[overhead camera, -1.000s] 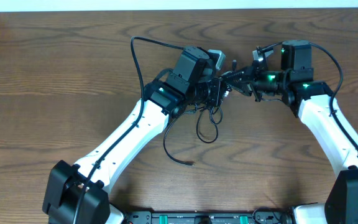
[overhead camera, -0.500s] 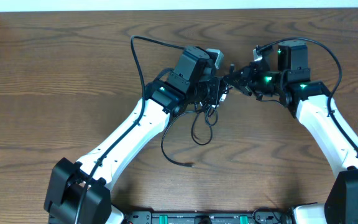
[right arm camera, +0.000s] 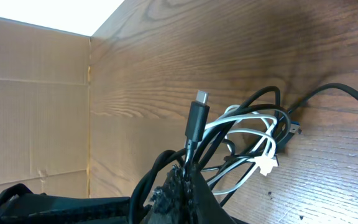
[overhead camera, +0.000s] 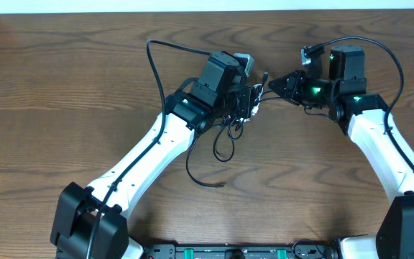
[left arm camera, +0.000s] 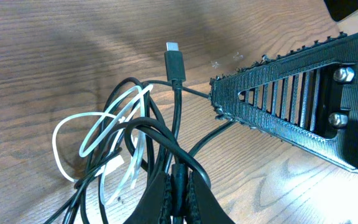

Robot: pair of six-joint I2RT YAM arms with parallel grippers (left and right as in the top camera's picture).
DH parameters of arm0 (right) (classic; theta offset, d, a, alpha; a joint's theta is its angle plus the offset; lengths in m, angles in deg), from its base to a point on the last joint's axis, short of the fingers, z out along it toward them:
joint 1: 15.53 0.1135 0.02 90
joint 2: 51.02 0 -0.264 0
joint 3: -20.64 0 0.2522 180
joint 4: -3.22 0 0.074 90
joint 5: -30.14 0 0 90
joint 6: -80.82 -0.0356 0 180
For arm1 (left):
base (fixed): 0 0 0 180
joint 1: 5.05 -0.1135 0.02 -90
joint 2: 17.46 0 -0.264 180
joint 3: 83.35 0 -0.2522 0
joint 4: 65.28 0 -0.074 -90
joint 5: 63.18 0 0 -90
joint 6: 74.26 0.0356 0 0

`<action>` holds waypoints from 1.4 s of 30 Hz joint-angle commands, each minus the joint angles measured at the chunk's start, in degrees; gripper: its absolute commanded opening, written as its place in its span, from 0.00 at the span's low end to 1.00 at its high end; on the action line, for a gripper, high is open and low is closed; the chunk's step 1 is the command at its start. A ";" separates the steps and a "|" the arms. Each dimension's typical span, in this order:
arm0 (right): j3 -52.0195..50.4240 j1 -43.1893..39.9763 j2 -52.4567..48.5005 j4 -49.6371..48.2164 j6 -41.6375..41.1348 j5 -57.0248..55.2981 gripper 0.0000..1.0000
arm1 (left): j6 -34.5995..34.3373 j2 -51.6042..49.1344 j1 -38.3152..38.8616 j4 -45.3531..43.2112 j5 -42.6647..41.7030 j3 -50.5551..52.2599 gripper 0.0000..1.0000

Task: Untangle cables

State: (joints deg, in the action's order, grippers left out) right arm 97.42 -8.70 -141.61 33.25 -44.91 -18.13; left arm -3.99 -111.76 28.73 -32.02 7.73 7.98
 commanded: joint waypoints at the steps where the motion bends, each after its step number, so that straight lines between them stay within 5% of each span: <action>1: -0.09 -0.09 0.90 1.66 -0.15 1.07 0.01 | -0.52 -0.02 -0.22 -0.31 0.76 -1.07 0.08; 5: -0.09 0.04 0.90 6.86 -3.89 1.31 0.04 | -0.52 -0.02 -0.22 -0.33 0.76 -1.07 0.08; 11: -0.09 1.81 0.90 7.08 -3.13 3.87 0.34 | -0.55 -0.02 -0.20 -0.63 0.74 -1.07 0.08; 15: -0.09 3.67 0.90 6.86 -0.74 3.63 0.43 | -0.57 0.00 -0.20 -0.72 0.74 -1.07 0.08; 26: -0.09 4.52 0.90 7.63 4.81 3.65 0.41 | -0.55 0.00 -0.22 -1.05 0.76 -1.07 0.08; 42: -0.09 5.81 0.90 9.60 24.76 3.65 0.40 | -4.90 -0.02 -0.22 -2.58 8.02 -1.07 0.08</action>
State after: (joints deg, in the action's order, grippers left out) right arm 97.40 -3.21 -141.61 43.11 -25.41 -15.70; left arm -6.85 -111.76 28.44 -34.20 12.86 7.98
